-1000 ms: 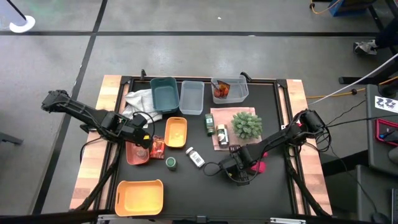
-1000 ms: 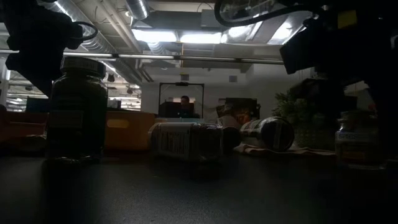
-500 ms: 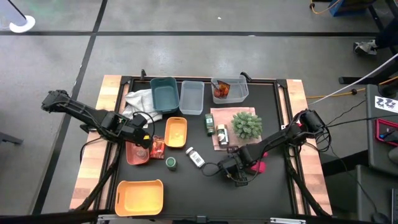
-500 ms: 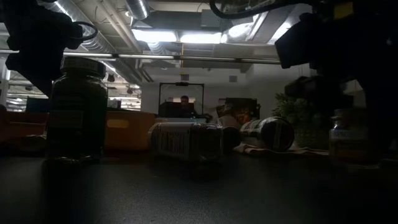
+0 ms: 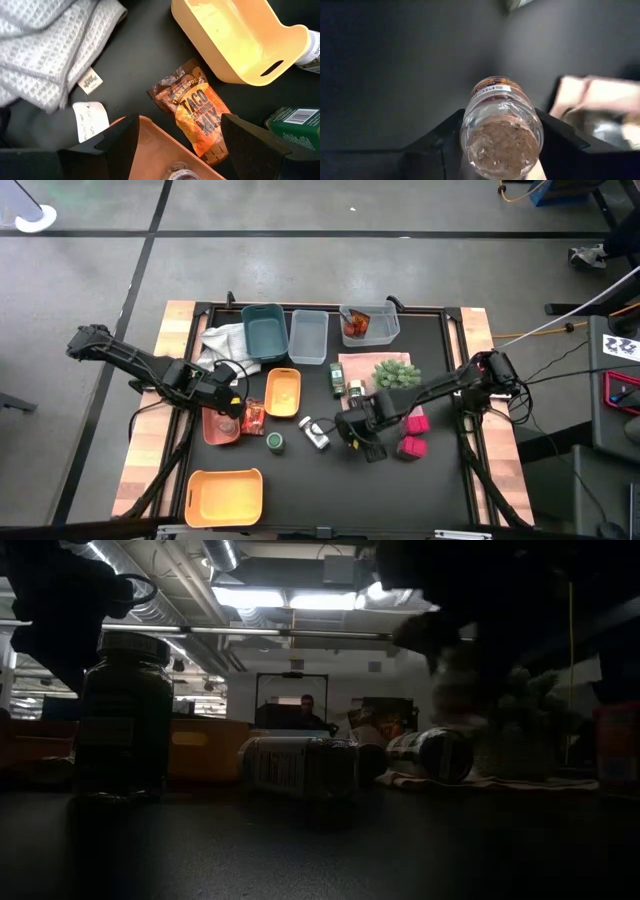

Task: Sort spices by type
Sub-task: Put the brown seasoning bottle into the orange bin

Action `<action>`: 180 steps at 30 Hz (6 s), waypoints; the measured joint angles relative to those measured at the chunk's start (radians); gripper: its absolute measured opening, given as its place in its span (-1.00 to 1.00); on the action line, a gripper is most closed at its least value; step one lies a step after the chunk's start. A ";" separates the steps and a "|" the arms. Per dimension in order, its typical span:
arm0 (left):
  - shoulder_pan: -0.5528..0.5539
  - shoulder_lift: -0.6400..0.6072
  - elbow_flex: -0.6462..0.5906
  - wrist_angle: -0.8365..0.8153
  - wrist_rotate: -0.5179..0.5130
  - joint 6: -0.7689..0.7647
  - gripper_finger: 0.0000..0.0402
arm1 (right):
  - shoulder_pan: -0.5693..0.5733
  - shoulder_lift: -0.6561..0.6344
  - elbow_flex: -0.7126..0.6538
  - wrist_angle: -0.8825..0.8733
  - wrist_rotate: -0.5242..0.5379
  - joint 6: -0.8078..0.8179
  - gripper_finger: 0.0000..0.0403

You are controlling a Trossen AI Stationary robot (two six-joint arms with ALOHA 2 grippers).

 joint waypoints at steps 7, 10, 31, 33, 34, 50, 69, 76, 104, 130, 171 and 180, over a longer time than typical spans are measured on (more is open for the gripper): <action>0.000 0.000 0.000 0.137 -0.066 0.172 0.31 | -0.085 0.000 0.093 -0.004 0.043 -0.110 -0.03; 0.000 0.000 0.000 0.267 -0.114 0.299 0.31 | -0.121 0.000 0.114 0.029 0.053 -0.146 0.01; 0.041 0.313 0.000 1.003 -0.281 0.841 0.31 | -0.222 0.000 0.118 0.306 0.050 -0.140 0.00; 0.041 0.347 0.000 1.019 -0.281 0.855 0.31 | -0.221 0.000 0.118 0.319 0.050 -0.139 0.01; 0.040 0.362 0.000 1.031 -0.278 0.871 0.31 | -0.221 0.000 0.118 0.323 0.050 -0.138 0.01; 0.042 0.459 0.000 1.189 -0.202 1.008 0.31 | -0.221 0.000 0.118 0.417 0.050 -0.082 0.00; 0.052 0.459 0.000 1.222 -0.201 1.049 0.27 | -0.222 0.000 0.118 0.496 0.040 -0.082 0.01; 0.052 0.459 0.000 1.219 -0.201 1.050 -0.03 | -0.222 0.000 0.118 0.496 0.038 -0.082 0.01; 0.051 0.459 0.000 1.217 -0.202 0.992 -0.11 | -0.221 0.000 0.118 0.497 0.068 -0.088 0.36; 0.051 0.459 0.000 1.219 -0.203 0.991 -0.08 | -0.221 -0.117 0.117 0.379 0.152 -0.114 0.37; 0.051 0.457 0.000 1.222 -0.202 0.993 -0.06 | -0.221 -0.091 0.113 0.437 0.283 -0.120 0.37; 0.050 0.382 0.000 1.177 -0.202 0.990 -0.05 | -0.221 -0.092 0.148 0.358 0.364 -0.124 0.37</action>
